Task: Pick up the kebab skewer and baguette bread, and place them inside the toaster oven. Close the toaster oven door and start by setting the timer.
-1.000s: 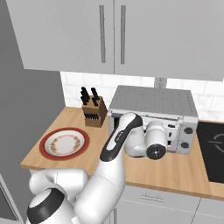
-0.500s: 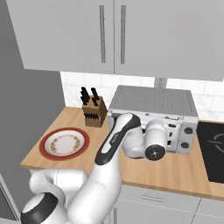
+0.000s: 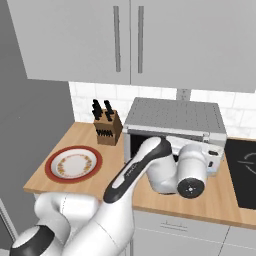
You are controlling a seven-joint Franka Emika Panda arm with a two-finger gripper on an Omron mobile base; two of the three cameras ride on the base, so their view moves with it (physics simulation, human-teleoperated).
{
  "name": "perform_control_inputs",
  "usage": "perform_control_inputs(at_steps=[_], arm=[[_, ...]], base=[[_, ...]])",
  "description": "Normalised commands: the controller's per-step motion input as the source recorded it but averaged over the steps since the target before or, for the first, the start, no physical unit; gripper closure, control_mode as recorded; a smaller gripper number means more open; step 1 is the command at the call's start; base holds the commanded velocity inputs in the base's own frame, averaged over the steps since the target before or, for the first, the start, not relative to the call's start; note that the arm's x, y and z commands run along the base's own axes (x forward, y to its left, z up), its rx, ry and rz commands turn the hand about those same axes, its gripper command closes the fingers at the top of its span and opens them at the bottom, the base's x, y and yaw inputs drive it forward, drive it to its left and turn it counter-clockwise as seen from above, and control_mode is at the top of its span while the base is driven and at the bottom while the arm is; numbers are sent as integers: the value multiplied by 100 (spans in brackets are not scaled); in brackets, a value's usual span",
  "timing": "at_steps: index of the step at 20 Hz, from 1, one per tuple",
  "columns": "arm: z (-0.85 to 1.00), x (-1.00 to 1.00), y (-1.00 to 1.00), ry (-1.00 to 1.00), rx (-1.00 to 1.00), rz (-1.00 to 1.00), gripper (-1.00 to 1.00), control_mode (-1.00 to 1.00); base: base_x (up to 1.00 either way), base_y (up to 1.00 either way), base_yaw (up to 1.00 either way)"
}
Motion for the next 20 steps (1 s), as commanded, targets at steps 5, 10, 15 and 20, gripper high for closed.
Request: perform_control_inputs(at_steps=[5,10,15,20], arm=[[-49,-59,-90,0,1,0,-100,-100],[-79,-19,-51,0,0,0,-100,-100],[-76,-3,-8,-1,0,0,-100,-100],[-49,0,-1,-1,0,0,-100,-100]], base=[[0,0,0],[0,0,0],[0,0,0],[0,0,0]])
